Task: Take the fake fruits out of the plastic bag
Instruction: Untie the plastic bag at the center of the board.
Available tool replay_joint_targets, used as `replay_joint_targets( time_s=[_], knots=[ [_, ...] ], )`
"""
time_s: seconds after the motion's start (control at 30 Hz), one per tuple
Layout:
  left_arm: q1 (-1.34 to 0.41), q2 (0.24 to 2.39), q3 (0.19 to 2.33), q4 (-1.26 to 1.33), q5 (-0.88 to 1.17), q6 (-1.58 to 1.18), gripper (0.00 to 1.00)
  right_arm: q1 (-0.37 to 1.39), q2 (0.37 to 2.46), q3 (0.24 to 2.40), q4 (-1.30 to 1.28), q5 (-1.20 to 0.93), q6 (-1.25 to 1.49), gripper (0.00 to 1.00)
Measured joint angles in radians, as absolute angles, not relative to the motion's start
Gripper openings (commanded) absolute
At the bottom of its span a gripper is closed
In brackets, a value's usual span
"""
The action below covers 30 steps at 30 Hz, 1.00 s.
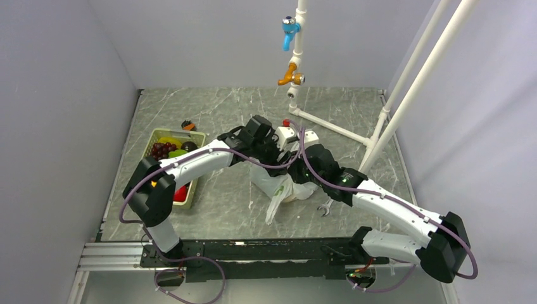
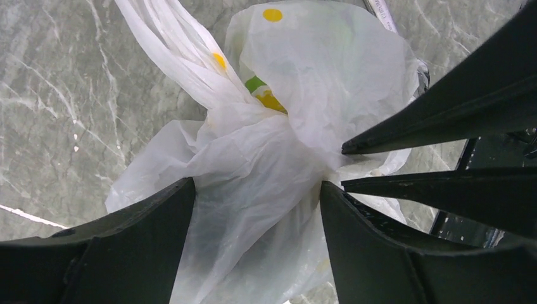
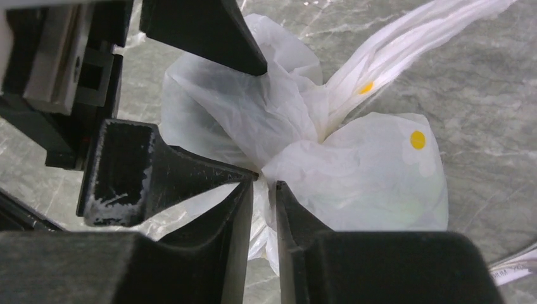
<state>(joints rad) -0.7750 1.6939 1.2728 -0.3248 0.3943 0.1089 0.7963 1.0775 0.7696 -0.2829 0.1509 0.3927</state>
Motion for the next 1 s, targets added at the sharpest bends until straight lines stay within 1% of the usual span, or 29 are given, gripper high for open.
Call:
replay_joint_targets(
  time_s=[0.07,0.17,0.23,0.27,0.33,0.4,0.47,0.6,0.7,0.73,0.8,0.83,0.87,0.93,1.0],
  knots=[
    [-0.785,1.705,1.282,-0.327,0.385,0.116,0.64,0.796,1.076,0.769,-0.300,0.164,0.393,0.32],
    [-0.793,1.706,1.284,-0.335,0.377,0.121,0.39,0.798,1.066,0.765,-0.313,0.177,0.392,0.35],
    [-0.796,1.706,1.285,-0.340,0.376,0.124,0.28,0.803,1.060,0.764,-0.325,0.184,0.385,0.38],
    [-0.796,1.706,1.285,-0.342,0.375,0.130,0.23,0.805,1.060,0.764,-0.332,0.191,0.384,0.40],
    [-0.796,1.706,1.285,-0.345,0.373,0.137,0.19,0.807,1.058,0.764,-0.342,0.207,0.382,0.41],
    [-0.796,1.706,1.285,-0.347,0.373,0.138,0.11,0.807,1.058,0.764,-0.357,0.233,0.378,0.40],
    [-0.797,1.706,1.289,-0.350,0.377,0.141,0.09,0.807,1.058,0.764,-0.375,0.263,0.378,0.36],
    [-0.798,1.706,1.290,-0.354,0.377,0.143,0.04,0.808,1.060,0.764,-0.403,0.301,0.390,0.37],
    [-0.799,1.706,1.290,-0.355,0.377,0.144,0.04,0.808,1.069,0.764,-0.403,0.299,0.393,0.52],
    [-0.799,1.706,1.291,-0.356,0.377,0.144,0.04,0.810,1.075,0.765,-0.403,0.297,0.394,0.53],
    [-0.799,1.706,1.291,-0.358,0.377,0.144,0.00,0.813,1.090,0.770,-0.402,0.296,0.394,0.53],
    [-0.799,1.706,1.292,-0.360,0.377,0.142,0.00,0.815,1.098,0.772,-0.400,0.297,0.397,0.53],
    [-0.798,1.706,1.293,-0.363,0.377,0.141,0.00,0.815,1.103,0.774,-0.397,0.297,0.397,0.53],
    [-0.796,1.706,1.295,-0.366,0.376,0.140,0.00,0.815,1.109,0.776,-0.393,0.297,0.400,0.48],
    [-0.795,1.705,1.295,-0.367,0.373,0.135,0.00,0.815,1.116,0.780,-0.392,0.299,0.404,0.37]
  ],
)
